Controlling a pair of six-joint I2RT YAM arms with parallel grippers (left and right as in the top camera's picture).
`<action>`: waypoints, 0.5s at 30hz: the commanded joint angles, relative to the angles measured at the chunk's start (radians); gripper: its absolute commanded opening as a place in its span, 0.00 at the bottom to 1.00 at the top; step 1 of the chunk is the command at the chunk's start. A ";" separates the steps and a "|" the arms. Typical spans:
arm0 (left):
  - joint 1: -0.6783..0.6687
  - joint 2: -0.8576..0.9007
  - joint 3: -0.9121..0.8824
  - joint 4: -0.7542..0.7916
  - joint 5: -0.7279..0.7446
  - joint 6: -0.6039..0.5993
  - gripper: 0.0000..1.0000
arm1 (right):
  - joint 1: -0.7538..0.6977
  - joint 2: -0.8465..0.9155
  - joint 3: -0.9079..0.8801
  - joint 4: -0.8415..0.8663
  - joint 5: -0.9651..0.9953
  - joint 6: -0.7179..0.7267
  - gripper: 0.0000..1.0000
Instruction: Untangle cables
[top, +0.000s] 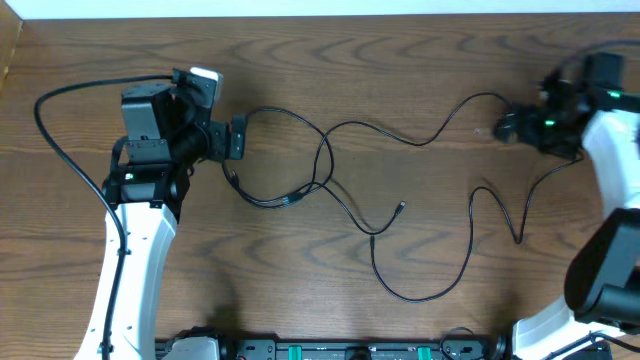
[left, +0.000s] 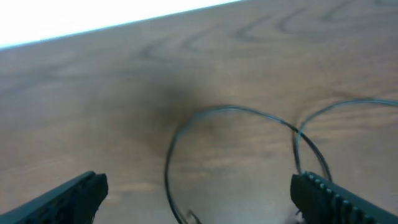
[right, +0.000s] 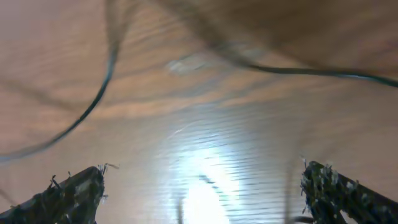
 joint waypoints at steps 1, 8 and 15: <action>0.000 -0.006 0.003 -0.063 0.113 -0.005 0.99 | 0.078 0.001 0.012 -0.007 0.054 -0.114 0.99; -0.005 -0.005 -0.010 -0.264 0.355 -0.053 0.99 | 0.198 0.001 0.012 0.035 0.079 -0.097 0.99; -0.085 0.007 -0.077 -0.303 0.353 0.245 0.99 | 0.274 0.001 0.012 0.089 0.079 -0.085 0.99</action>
